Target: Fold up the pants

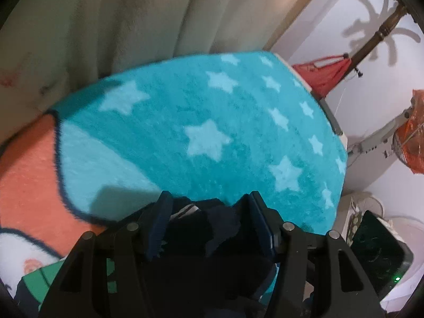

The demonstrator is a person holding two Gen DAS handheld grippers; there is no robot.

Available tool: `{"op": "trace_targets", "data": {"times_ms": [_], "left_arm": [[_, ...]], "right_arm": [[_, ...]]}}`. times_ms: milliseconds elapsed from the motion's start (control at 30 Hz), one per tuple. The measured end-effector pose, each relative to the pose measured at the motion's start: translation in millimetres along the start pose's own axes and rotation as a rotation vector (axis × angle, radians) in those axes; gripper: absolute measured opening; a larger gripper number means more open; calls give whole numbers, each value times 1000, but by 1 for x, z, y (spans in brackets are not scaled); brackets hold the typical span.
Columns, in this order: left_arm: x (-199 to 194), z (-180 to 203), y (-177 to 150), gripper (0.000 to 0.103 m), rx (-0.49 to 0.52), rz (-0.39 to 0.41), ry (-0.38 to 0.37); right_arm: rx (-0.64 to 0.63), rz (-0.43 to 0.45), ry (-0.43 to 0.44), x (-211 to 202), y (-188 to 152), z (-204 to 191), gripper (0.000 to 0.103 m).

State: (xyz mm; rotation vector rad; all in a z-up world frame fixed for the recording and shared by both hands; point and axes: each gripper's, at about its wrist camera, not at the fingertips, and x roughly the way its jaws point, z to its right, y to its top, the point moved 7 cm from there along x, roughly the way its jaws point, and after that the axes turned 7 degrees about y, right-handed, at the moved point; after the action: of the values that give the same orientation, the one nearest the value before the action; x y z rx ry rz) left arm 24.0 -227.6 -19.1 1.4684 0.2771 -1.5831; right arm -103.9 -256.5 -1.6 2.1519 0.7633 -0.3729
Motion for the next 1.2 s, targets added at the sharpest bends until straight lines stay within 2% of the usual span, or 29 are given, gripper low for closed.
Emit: {"op": "trace_targets", "data": {"times_ms": [233, 267, 300, 333, 367, 400, 433, 633, 867, 1033, 1200], "left_arm": [[18, 12, 0, 63, 37, -57, -37], [19, 13, -1, 63, 46, -57, -29], [19, 13, -2, 52, 57, -56, -8], [18, 11, -3, 34, 64, -53, 20], [16, 11, -3, 24, 68, -49, 28], [13, 11, -4, 15, 63, -45, 13], [7, 10, -4, 15, 47, -36, -13], [-42, -4, -14, 15, -21, 81, -19], [-103, -44, -46, 15, -140, 231, -37], [-112, -81, -72, 15, -251, 248, -37], [-108, -108, -86, 15, -364, 245, -73]], "right_arm": [[-43, 18, -33, 9, 0, -4, 67], [-47, 16, -37, 11, 0, -5, 64], [-47, 12, -41, 12, 1, -4, 48], [-44, -1, -42, 14, 2, -4, 39], [-37, -15, -38, 16, 2, -3, 30], [-29, -21, -30, 17, 4, -2, 29], [-29, -21, -28, 16, 6, -3, 27], [-98, -9, -2, 6, 14, -28, 20], [-271, -53, 64, 20, 3, -92, 19], [-324, -110, 89, 46, -13, -113, 19], [-352, -122, 28, 61, -22, -111, 19]]}}
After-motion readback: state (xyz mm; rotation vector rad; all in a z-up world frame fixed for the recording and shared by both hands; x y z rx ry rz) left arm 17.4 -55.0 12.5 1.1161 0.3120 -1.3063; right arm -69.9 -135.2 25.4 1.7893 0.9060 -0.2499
